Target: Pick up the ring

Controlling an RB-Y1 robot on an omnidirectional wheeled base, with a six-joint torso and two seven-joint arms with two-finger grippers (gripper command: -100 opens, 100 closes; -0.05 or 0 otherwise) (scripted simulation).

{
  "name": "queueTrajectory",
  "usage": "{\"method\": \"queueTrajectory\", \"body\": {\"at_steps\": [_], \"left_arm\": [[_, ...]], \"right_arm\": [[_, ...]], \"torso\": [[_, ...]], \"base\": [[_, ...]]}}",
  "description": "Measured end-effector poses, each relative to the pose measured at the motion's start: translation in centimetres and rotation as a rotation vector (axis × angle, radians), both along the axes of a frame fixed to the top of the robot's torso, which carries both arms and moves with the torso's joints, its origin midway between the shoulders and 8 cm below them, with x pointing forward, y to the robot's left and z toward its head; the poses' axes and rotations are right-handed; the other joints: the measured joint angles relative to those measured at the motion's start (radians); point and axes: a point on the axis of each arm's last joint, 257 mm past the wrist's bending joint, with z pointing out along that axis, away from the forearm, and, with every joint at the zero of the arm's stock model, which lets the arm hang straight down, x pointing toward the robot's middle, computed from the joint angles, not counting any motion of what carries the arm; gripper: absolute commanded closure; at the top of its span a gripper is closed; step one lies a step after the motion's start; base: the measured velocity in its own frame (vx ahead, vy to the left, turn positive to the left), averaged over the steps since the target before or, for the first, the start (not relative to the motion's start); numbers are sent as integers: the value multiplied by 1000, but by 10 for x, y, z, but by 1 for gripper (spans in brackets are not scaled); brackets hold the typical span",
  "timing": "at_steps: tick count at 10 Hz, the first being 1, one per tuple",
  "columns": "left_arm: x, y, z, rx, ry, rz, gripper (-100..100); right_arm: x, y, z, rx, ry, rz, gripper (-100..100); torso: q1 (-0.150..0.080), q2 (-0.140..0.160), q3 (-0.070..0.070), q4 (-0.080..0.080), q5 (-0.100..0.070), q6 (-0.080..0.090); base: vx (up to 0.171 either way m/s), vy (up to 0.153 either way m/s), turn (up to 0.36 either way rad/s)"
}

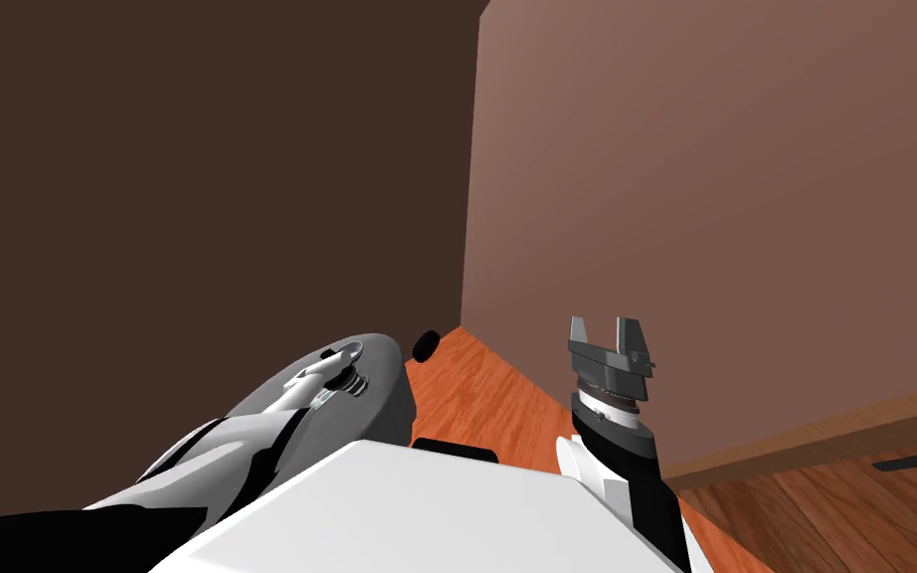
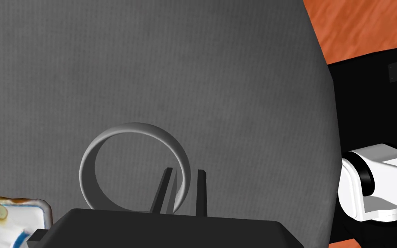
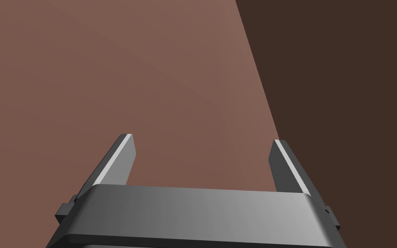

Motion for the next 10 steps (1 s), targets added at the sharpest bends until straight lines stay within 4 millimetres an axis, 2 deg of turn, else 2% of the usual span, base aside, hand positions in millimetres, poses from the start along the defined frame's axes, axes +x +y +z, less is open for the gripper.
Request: {"method": "queueTrajectory", "body": {"at_steps": [1, 3, 4, 6, 9, 10], "left_arm": [[-10, 9, 0, 8, 7, 7, 100], [-15, 17, 2, 3, -1, 32, 100], [-26, 24, 1, 11, 8, 42, 100], [-31, 34, 6, 8, 0, 68, 100], [-51, 54, 11, 18, 3, 104, 100], [-65, 67, 11, 28, 15, 117, 100]], "right_arm": [[0, 0, 0, 0, 0, 0, 0], [0, 0, 0, 0, 0, 0, 0], [0, 0, 0, 0, 0, 0, 0], [0, 0, 0, 0, 0, 0, 0], [0, 0, 0, 0, 0, 0, 0], [0, 0, 0, 0, 0, 0, 0]], "torso": [[0, 0, 0, 0, 0, 1], [0, 0, 0, 0, 0, -1], [-1, 0, 0, 0, 0, 0], [0, 1, 0, 0, 0, -1], [0, 1, 1, 0, 0, -2], [0, 1, 1, 0, 0, -1]], "base": [[-8, -16, -125], [-1, -15, -103], [-6, -16, -112], [-5, -15, -98], [-4, -17, -115], [-5, -14, -103]]}}
